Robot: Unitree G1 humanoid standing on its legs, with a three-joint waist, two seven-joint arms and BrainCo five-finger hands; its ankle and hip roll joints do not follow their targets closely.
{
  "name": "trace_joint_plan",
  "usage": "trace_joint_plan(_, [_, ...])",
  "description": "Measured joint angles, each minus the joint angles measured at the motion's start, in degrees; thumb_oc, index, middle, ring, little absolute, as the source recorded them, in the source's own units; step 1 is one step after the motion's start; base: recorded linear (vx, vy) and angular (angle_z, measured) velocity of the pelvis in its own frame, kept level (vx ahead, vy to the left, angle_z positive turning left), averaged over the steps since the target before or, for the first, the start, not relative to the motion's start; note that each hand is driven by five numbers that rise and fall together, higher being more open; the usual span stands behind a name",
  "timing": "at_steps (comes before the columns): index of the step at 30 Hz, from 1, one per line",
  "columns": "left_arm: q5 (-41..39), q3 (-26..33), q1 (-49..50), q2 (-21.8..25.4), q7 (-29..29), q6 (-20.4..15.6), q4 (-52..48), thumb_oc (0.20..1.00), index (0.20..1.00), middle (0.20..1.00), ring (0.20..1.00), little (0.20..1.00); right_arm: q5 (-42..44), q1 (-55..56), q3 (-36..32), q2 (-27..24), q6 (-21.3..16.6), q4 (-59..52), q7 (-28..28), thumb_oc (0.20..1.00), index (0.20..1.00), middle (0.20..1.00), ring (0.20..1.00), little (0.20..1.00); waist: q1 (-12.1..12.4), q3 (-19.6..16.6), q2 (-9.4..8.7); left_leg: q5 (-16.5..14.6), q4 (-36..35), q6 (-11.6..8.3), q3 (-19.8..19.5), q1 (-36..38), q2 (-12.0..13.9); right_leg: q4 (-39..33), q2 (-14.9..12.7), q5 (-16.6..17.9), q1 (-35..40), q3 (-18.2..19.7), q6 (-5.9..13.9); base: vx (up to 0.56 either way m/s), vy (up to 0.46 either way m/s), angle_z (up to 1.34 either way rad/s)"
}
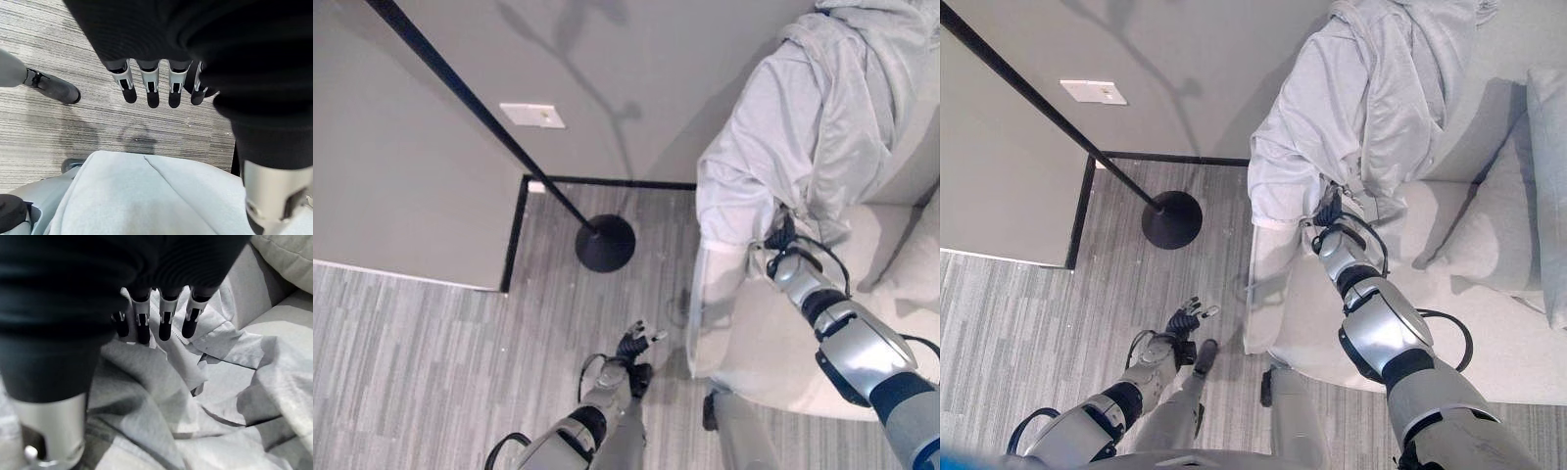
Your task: Hang the clothes on the sofa on the clothes rack.
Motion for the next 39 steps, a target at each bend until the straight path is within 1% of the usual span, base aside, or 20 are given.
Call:
trace_joint_plan(1, [-0.02,0.21,-0.06,0.00,-0.03,-0.01,-0.02,1.000,1.000,1.000,1.000,1.000,0.70,0.00,-0.20,-0.01,-0.01,0.05,0.17,0.200,0.200,0.200,0.200,0.200,-0.04,0.02,0.04,0.00,-0.03,0.00,-0.10,-0.28,-0.04,0.00,-0.02,-0.01,-0.15,-0.12,0.00,0.01,-0.006,0.04])
trace_joint_plan(5, [-0.05,0.31,0.42,0.01,-0.05,0.02,0.01,1.000,1.000,1.000,1.000,1.000,4.09,-0.05,-0.81,0.08,-0.34,-0.02,2.27,0.200,0.200,0.200,0.200,0.200,-0.01,0.02,0.05,0.09,0.01,-0.11,-0.15,-1.69,0.06,0.01,-0.16,0.03,-1.55,-0.17,-0.03,0.00,-0.005,0.01])
trace_joint_plan(7, [-0.05,0.31,0.53,-0.04,-0.10,0.04,0.02,1.000,1.000,1.000,1.000,1.000,4.53,-0.15,-0.71,-0.13,-0.72,-0.21,2.36,0.200,0.200,0.200,0.200,0.200,-0.02,0.12,0.13,0.29,-0.07,-0.43,-0.20,-1.97,0.15,0.01,-0.15,0.11,-2.13,-0.32,-0.12,0.00,0.000,0.00])
trace_joint_plan(11, [-0.05,0.50,0.47,-0.11,-0.58,0.03,0.03,1.000,1.000,1.000,1.000,1.000,4.53,-0.15,-0.38,-0.10,-1.39,-0.58,2.97,0.200,0.200,0.200,0.200,0.200,-0.10,0.28,0.15,0.29,-0.11,-0.43,-0.13,-1.92,0.20,0.01,-0.09,0.11,-2.13,-0.35,-0.12,0.00,0.000,0.00])
trace_joint_plan(16, [-0.04,2.69,0.57,0.00,-0.58,0.05,0.17,1.000,1.000,1.000,1.000,1.000,6.21,-0.14,-1.99,-0.20,-2.15,-0.51,3.12,0.200,0.200,0.200,0.200,0.200,-0.19,0.42,-0.08,0.29,-0.16,-0.43,-0.06,-1.57,0.19,0.02,-0.13,0.16,-1.79,-0.33,-0.17,-0.01,0.003,0.00])
trace_joint_plan(20, [-0.01,4.24,0.92,0.64,-0.51,0.09,0.39,1.000,1.000,1.000,1.000,1.000,7.67,0.18,-3.88,-0.30,-2.73,-0.75,2.67,0.200,0.200,0.200,0.200,0.200,-0.52,1.22,-1.40,0.29,-0.20,-0.44,0.15,-0.38,0.20,0.02,-0.12,0.26,-0.72,-0.22,-0.26,-0.01,0.009,0.00])
trace_joint_plan(22, [0.05,5.06,1.17,1.15,-0.45,0.12,0.43,1.000,1.000,1.000,1.000,1.000,8.75,0.83,-6.20,-0.45,-2.88,-2.02,1.88,0.200,0.200,0.200,0.200,0.200,-1.01,1.74,-2.49,0.27,-0.30,-0.46,0.30,0.98,0.15,0.02,-0.16,0.28,0.49,-0.15,-0.26,-0.03,0.033,-0.02])
trace_joint_plan(24, [0.14,6.67,1.77,1.85,-0.45,0.16,1.20,1.000,1.000,1.000,1.000,1.000,9.15,2.50,-8.52,-0.97,-3.92,-5.04,1.63,0.200,0.200,0.200,0.200,0.200,-1.47,2.02,-3.47,0.27,-0.74,-0.45,0.68,2.86,0.16,0.01,-0.15,0.30,2.00,0.12,-0.27,-0.02,0.028,-0.09])
trace_joint_plan(26, [0.16,7.60,2.83,2.79,-0.33,0.36,1.35,1.000,1.000,1.000,1.000,1.000,10.39,3.88,-8.78,-1.04,-4.48,-7.94,1.20,0.200,0.200,0.200,0.200,0.200,-1.83,1.85,-4.38,0.26,-1.19,-0.42,1.74,4.46,0.14,0.01,-0.05,0.28,3.00,0.91,-0.23,0.00,0.036,-0.21])
trace_joint_plan(28, [0.27,10.67,4.40,3.33,-0.22,0.54,1.22,1.000,1.000,1.000,1.000,1.000,10.74,7.88,-10.65,-1.33,-5.01,-15.57,0.10,0.200,0.200,0.200,0.200,0.200,-2.96,1.65,-4.81,0.12,-1.40,-0.24,2.29,6.63,0.13,0.01,0.05,0.25,4.82,1.64,-0.14,-0.02,0.041,-0.20])
trace_joint_plan(30, [0.34,12.66,6.27,3.44,0.16,0.68,0.07,1.000,1.000,1.000,1.000,1.000,10.64,12.60,-12.35,-1.76,-5.39,-27.93,-0.70,0.200,0.200,0.200,0.200,0.200,-3.47,1.31,-5.29,-0.28,-1.41,0.15,3.80,8.32,0.11,0.01,0.39,0.29,6.18,3.04,-0.09,-0.01,0.030,-0.33])
trace_joint_plan(31, [0.62,12.75,7.28,3.78,0.24,0.85,0.07,1.000,1.000,1.000,1.000,1.000,10.47,13.71,-12.71,-1.90,-6.20,-29.95,-0.92,0.200,0.200,0.200,0.200,0.200,-3.53,0.26,-5.60,-0.72,-1.42,0.62,4.57,8.63,0.12,0.01,0.62,0.28,6.23,3.64,-0.09,-0.01,0.050,-0.31])
trace_joint_plan(32, [0.70,12.91,7.34,3.89,0.28,0.93,-0.04,1.000,1.000,1.000,1.000,1.000,10.18,14.40,-12.77,-2.31,-6.10,-31.51,-0.96,0.200,0.200,0.200,0.200,0.200,-3.57,-0.20,-5.88,-0.75,-1.41,0.57,4.76,9.13,0.10,0.01,0.66,0.28,6.50,3.85,-0.09,-0.02,0.058,-0.17])
trace_joint_plan(34, [1.59,14.71,8.66,3.87,0.33,1.43,-2.85,1.000,1.000,1.000,1.000,1.000,8.72,18.76,-14.48,-4.82,-5.38,-41.48,-1.07,0.200,0.200,0.200,0.200,0.200,-3.55,-0.85,-6.43,-0.71,-1.41,0.48,4.88,10.39,0.09,0.01,0.71,0.30,7.51,4.04,-0.06,-0.02,0.069,-0.05])
trace_joint_plan(35, [2.39,15.37,9.15,3.89,0.31,1.73,-3.71,1.000,1.000,1.000,1.000,1.000,7.48,19.87,-15.12,-6.19,-5.18,-44.55,-1.08,0.200,0.200,0.200,0.200,0.200,-3.54,-1.03,-6.50,-0.72,-1.42,0.43,4.99,11.32,0.04,0.01,0.71,0.33,8.26,4.19,-0.02,-0.02,0.079,-0.06])
trace_joint_plan(37, [2.93,16.13,10.40,4.15,0.22,1.82,-4.91,1.000,1.000,1.000,1.000,1.000,5.76,20.48,-16.71,-8.49,-4.98,-47.78,-1.14,0.200,0.200,0.200,0.200,0.200,-3.44,-1.72,-6.51,-0.76,-1.44,0.51,5.39,12.62,-0.18,0.00,0.65,0.33,9.45,4.64,-0.02,-0.02,0.079,-0.13])
trace_joint_plan(38, [3.21,16.61,10.58,4.62,0.12,1.88,-5.16,1.000,1.000,1.000,1.000,1.000,4.85,20.44,-19.17,-9.83,-4.93,-49.85,-1.23,0.200,0.200,0.200,0.200,0.200,-3.27,-1.97,-6.49,-1.00,-1.45,0.87,6.14,14.25,-0.34,0.00,0.65,0.31,10.86,5.30,-0.01,-0.03,0.099,-0.22])
trace_joint_plan(39, [4.37,17.44,11.29,4.80,0.08,2.07,-5.01,1.000,1.000,1.000,1.000,1.000,3.73,20.45,-20.57,-10.96,-4.94,-50.92,-1.66,0.200,0.200,0.200,0.200,0.200,-3.45,-2.99,-6.31,-1.30,-1.47,1.35,6.45,14.73,-0.48,0.00,0.59,-0.02,11.47,5.59,0.01,-0.02,0.071,-0.22])
